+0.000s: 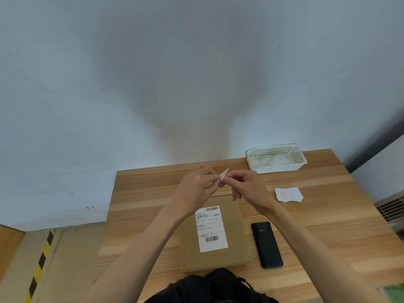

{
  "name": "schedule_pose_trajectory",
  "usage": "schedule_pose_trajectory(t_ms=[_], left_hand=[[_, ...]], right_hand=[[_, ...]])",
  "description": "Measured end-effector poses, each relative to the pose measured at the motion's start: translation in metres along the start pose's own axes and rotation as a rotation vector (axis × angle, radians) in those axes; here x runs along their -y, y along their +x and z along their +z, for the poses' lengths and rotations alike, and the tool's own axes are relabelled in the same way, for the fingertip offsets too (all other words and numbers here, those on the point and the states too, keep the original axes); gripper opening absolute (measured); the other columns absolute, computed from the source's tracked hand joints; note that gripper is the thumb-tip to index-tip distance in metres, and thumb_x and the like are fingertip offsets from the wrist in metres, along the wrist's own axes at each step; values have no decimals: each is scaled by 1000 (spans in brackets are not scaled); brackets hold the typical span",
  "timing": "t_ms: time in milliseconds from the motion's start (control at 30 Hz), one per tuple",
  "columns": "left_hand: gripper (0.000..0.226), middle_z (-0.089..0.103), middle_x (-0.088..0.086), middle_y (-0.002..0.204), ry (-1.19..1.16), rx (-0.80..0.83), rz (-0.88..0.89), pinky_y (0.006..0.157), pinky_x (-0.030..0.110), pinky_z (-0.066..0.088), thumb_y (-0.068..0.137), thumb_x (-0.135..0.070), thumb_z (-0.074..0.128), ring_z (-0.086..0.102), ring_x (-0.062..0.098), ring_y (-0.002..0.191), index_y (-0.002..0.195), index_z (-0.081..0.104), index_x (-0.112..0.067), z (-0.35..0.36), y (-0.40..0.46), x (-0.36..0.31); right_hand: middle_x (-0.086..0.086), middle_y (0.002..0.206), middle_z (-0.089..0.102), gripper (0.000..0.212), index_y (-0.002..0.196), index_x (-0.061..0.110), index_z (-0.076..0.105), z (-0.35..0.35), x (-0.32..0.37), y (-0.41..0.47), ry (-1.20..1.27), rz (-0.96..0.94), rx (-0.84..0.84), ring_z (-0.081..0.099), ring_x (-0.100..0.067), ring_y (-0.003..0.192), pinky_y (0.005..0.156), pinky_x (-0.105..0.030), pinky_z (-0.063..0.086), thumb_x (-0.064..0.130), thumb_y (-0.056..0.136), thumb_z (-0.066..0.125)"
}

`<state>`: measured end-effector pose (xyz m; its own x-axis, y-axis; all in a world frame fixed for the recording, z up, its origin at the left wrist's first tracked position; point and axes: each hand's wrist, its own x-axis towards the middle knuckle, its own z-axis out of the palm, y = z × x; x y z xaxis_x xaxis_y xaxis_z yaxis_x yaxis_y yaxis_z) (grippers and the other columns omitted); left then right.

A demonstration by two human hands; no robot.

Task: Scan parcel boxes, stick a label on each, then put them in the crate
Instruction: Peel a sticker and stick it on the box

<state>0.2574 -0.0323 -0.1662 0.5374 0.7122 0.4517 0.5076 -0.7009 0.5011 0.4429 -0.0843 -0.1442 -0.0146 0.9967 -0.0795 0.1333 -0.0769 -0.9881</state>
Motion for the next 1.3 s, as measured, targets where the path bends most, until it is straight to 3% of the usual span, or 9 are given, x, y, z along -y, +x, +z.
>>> schedule_pose_trajectory(t_ms=[133, 333, 533, 900, 1133, 1300], left_hand=[[30, 66, -11, 85, -54, -4, -63, 75, 38, 48, 96, -37, 55, 50, 4, 84, 88, 79, -22, 1, 2, -1], [30, 67, -10, 87, -65, 8, -75, 83, 41, 49, 96, -40, 56, 59, 10, 87, 90, 80, -23, 2, 0, 1], [30, 66, -11, 86, -63, 2, -64, 68, 35, 49, 96, -40, 56, 55, 7, 84, 88, 80, -24, 2, 0, 1], [34, 67, -10, 87, -73, 15, -54, 70, 32, 48, 96, -41, 55, 58, 9, 86, 90, 81, -21, -1, 0, 1], [30, 67, -10, 87, -62, 2, -34, 68, 31, 49, 96, -39, 57, 58, 10, 86, 89, 81, -21, -2, -2, 3], [31, 67, -9, 87, -36, 9, -18, 68, 28, 48, 96, -38, 57, 57, 9, 85, 89, 81, -20, -2, -3, 2]], right_hand=[[-11, 89, 75, 16, 91, 1, 76, -2, -2, 1, 7, -5, 11, 43, -18, 50, 53, -35, 50, 11, 97, 65], [-12, 89, 75, 15, 91, 4, 77, -2, -2, 1, 20, 4, 8, 43, -18, 50, 53, -33, 50, 11, 97, 65], [-11, 87, 75, 16, 90, 1, 76, -3, -4, 3, 7, -3, 14, 43, -17, 48, 53, -33, 51, 9, 97, 64], [-9, 82, 75, 17, 90, 2, 79, -3, -4, 4, -14, -3, 22, 44, -14, 49, 60, -44, 50, 8, 96, 65], [-10, 85, 76, 20, 88, -1, 77, -2, 1, 3, -46, -10, 37, 43, -15, 47, 58, -41, 52, 9, 98, 63], [13, 62, 68, 19, 89, -4, 76, -2, 2, 1, -57, 3, 37, 43, -18, 47, 60, -41, 50, 8, 98, 62]])
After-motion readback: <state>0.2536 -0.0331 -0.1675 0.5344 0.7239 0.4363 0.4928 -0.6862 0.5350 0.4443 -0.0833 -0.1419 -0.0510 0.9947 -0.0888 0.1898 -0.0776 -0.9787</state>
